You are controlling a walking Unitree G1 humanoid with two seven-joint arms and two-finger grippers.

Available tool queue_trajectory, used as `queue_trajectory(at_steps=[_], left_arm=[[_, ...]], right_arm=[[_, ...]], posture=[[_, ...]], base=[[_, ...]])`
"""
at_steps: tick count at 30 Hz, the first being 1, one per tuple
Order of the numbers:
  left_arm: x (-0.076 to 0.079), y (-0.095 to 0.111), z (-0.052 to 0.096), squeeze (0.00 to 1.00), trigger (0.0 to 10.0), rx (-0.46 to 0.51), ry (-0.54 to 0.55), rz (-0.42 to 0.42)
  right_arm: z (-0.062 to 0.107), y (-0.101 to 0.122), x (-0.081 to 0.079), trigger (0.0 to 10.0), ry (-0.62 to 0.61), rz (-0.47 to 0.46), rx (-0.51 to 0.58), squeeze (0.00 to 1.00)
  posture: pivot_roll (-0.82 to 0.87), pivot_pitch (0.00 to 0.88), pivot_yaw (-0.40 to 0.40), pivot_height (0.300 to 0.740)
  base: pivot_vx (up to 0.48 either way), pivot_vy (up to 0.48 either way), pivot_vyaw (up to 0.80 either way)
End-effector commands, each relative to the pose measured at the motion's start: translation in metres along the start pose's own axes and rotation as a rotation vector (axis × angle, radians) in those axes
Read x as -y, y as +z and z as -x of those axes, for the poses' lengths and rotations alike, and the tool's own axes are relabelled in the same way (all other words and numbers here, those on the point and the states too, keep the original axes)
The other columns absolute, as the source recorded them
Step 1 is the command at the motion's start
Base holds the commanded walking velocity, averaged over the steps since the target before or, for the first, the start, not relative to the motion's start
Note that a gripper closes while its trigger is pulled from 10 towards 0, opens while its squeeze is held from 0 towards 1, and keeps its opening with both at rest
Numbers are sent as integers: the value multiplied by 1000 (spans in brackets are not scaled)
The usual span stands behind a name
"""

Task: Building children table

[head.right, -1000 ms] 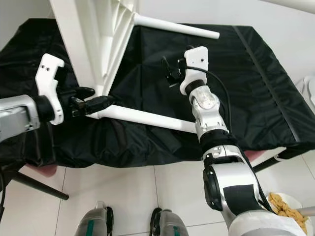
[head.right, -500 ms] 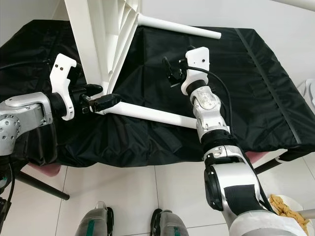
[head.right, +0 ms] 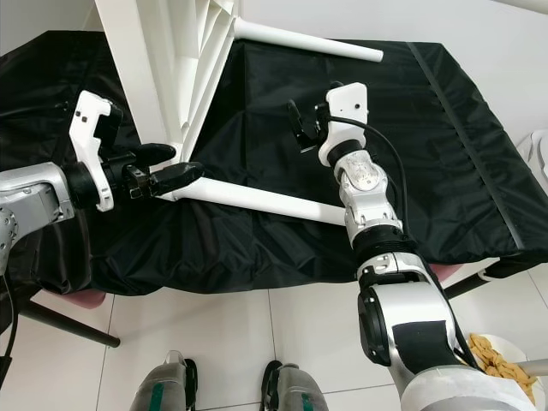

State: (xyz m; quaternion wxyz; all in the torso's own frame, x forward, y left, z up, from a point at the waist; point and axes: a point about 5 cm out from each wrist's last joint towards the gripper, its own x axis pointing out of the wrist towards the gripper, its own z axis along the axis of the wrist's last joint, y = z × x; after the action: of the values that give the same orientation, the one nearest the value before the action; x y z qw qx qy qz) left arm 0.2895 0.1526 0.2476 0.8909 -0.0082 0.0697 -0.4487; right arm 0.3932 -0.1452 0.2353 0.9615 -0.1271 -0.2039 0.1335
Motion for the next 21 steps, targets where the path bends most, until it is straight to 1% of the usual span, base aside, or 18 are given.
queue_trajectory(at_steps=[1, 3, 5, 8, 10, 12, 13, 14, 15, 16, 17, 19, 20, 21], left_arm=[[2, 3, 3, 0, 10000, 17, 3, -28], [7, 4, 3, 0, 10000, 28, -2, -53], [9, 5, 2, 0, 10000, 36, -7, -67], [9, 6, 1, 0, 10000, 50, -5, -83], [5, 6, 3, 0, 10000, 77, 26, -114], [3, 5, 5, 0, 10000, 88, 40, -122], [2, 3, 8, 0, 10000, 93, 60, -142], [1, -2, 15, 0, 10000, 87, 79, -157], [1, -2, 15, 0, 10000, 87, 79, -157], [2, -6, 21, 0, 10000, 84, 93, -171], [2, -6, 21, 0, 10000, 84, 93, -171], [3, -9, 33, 0, 10000, 87, 111, -195], [3, -9, 33, 0, 10000, 87, 111, -195], [5, -9, 39, 0, 10000, 97, 118, -215]], right_arm=[[0, 1, 2, 10000, 3, 16, 8, 0], [0, 0, 2, 10000, 8, 17, -1, 0], [-1, 0, 1, 10000, 13, 16, -2, 0], [-3, 1, 0, 10000, 18, 16, 0, 0], [-4, 3, -1, 10000, 26, 18, 6, 0], [-4, 3, -2, 10000, 27, 18, 6, 0], [-4, 3, -1, 10000, 28, 20, 6, 0], [-4, 3, 0, 10000, 26, 23, 5, 0], [-4, 3, 0, 10000, 26, 23, 5, 0], [-4, 2, 1, 10000, 25, 24, 3, 0], [-4, 2, 1, 10000, 25, 24, 3, 0], [-3, 1, 3, 10000, 25, 30, -2, 0], [-3, 1, 3, 10000, 25, 30, -2, 0], [-2, 1, 3, 10000, 26, 32, -4, 0]], posture=[[123, 135, -46, 740], [130, 137, -55, 740], [132, 136, -59, 740], [132, 132, -62, 740], [131, 130, -62, 740], [131, 130, -62, 740], [130, 130, -63, 740], [128, 128, -63, 740], [128, 128, -63, 740], [129, 128, -65, 740], [129, 128, -65, 740], [131, 126, -68, 740], [131, 126, -68, 740], [132, 124, -70, 740]], base=[[0, 0, 0], [0, 0, 0], [0, 0, 0], [0, 0, 0], [0, 0, 0], [0, 0, 0], [0, 0, 0], [0, 0, 0], [0, 0, 0], [0, 0, 0], [0, 0, 0], [0, 0, 0], [0, 0, 0], [0, 0, 0]])
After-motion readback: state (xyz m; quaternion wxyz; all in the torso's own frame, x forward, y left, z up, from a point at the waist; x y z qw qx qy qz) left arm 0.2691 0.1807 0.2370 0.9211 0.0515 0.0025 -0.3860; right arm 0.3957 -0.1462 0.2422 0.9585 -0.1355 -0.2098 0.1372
